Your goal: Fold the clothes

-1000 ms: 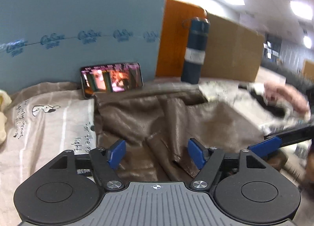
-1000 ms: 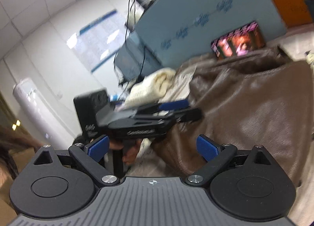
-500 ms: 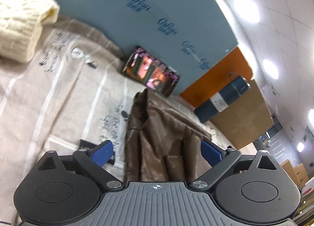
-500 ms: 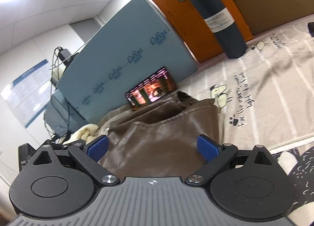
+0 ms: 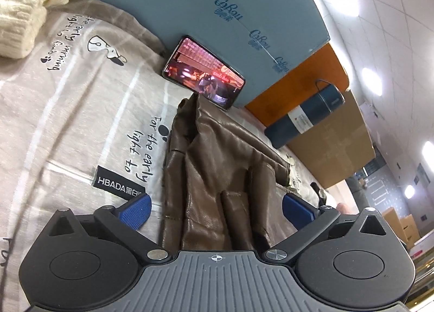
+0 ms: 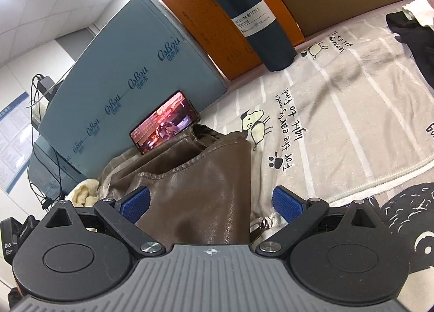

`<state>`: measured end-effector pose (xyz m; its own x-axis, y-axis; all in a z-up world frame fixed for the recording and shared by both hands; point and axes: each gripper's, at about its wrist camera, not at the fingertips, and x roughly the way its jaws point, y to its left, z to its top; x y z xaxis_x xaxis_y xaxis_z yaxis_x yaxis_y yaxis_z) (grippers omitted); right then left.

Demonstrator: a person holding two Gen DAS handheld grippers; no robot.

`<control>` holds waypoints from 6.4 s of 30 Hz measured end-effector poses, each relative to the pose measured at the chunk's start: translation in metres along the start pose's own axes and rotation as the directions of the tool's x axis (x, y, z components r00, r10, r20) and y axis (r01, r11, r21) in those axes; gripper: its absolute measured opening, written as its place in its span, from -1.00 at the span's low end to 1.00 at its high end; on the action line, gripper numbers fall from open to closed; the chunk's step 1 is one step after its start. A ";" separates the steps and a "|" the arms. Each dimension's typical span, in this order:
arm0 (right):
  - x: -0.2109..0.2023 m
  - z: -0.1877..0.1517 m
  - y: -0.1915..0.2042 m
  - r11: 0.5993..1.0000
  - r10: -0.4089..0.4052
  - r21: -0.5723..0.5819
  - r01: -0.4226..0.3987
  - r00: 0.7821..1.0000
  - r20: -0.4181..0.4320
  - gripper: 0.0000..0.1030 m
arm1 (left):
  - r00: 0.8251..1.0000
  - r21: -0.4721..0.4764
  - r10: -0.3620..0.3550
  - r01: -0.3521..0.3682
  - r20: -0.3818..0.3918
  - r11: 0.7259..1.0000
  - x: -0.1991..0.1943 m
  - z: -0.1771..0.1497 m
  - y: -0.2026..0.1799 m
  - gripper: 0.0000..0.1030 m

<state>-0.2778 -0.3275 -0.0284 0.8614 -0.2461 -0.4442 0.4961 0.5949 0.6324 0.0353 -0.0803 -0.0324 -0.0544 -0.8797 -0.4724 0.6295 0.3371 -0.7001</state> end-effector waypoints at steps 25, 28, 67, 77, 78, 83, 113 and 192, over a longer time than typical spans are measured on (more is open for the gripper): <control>0.010 -0.007 0.006 0.986 0.165 0.000 -0.166 0.979 -0.115 0.82 | 0.994 0.178 -0.104 0.100 0.013 0.979 0.016 -0.030 -0.024 0.88; 0.012 -0.008 0.005 0.989 0.143 -0.005 -0.145 0.983 -0.113 0.52 | 0.997 0.218 -0.066 0.056 0.038 0.974 0.018 -0.032 -0.025 0.36; 0.122 -0.013 0.236 0.803 0.596 0.128 -0.582 0.785 -0.166 -0.62 | 0.737 0.123 0.033 -0.156 0.675 0.980 -0.210 0.016 0.033 -0.58; 0.229 -0.039 0.301 0.851 0.507 -0.004 -0.525 0.825 -0.252 -0.63 | 0.695 -0.032 0.243 -0.301 0.676 0.953 -0.203 0.089 0.113 -0.59; 0.237 -0.043 0.303 0.861 0.480 -0.038 -0.507 0.836 -0.266 -0.63 | 0.706 -0.041 0.262 -0.313 0.658 0.949 -0.198 0.091 0.122 -0.60; 0.265 -0.054 0.295 0.888 0.385 -0.158 -0.432 0.886 -0.259 -0.56 | 0.709 -0.065 0.295 -0.333 0.640 0.941 -0.197 0.089 0.148 -0.60; 0.189 -0.078 0.279 0.795 0.280 -0.492 -0.355 0.934 -0.221 0.74 | 0.418 -0.233 0.490 -0.530 0.765 0.815 -0.215 0.058 0.125 1.00; 0.129 -0.092 0.220 0.691 0.301 -0.701 -0.180 0.952 0.052 1.00 | 0.136 -0.234 0.635 -0.854 0.761 0.464 -0.106 -0.054 -0.013 1.00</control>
<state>-0.0676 -0.1573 -0.0048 0.9752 -0.0954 -0.1997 0.1117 0.9911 0.0720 -0.0091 0.0268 -0.0018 0.9817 -0.1611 -0.1013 0.1570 0.9865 -0.0472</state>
